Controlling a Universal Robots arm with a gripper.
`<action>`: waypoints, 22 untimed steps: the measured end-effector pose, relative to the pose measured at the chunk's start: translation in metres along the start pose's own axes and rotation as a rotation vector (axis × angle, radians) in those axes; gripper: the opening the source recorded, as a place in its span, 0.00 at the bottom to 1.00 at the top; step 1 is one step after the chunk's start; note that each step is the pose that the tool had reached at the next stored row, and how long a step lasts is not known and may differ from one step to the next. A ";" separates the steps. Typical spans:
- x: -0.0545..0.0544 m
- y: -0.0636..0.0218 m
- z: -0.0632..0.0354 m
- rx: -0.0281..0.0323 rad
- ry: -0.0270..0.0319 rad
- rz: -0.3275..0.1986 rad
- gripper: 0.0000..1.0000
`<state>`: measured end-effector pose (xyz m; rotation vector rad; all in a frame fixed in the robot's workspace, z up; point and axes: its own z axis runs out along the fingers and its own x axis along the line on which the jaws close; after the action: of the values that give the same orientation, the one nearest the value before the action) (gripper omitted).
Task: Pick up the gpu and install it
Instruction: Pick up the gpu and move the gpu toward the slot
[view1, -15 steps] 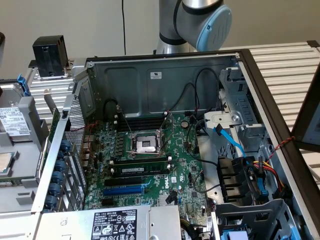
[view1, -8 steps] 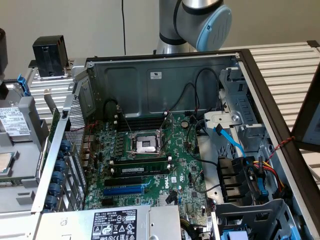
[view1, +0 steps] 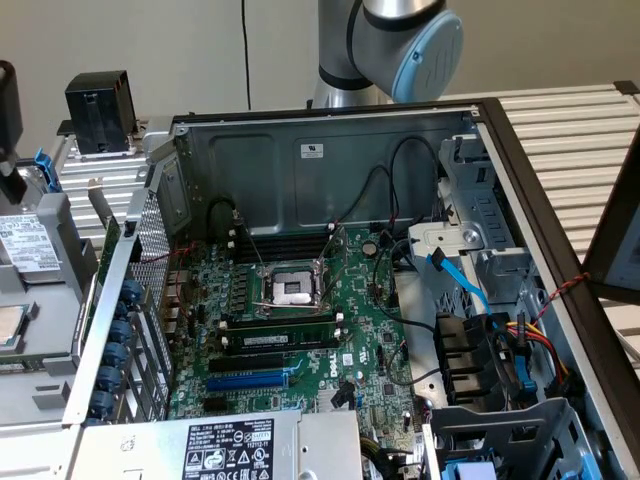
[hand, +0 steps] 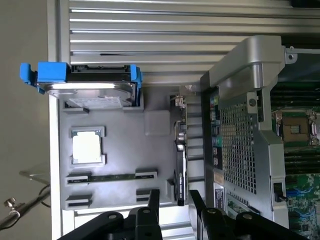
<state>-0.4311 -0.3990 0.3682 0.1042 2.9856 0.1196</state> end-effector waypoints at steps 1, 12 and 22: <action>0.001 -0.0001 0.0011 -0.0003 -0.0046 0.000 0.37; 0.008 -0.0018 0.0156 -0.0059 -0.0363 -0.002 0.45; 0.008 -0.0104 0.0286 -0.0248 -0.0533 -0.001 0.45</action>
<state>-0.4356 -0.4066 0.3379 0.1019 2.9301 0.1514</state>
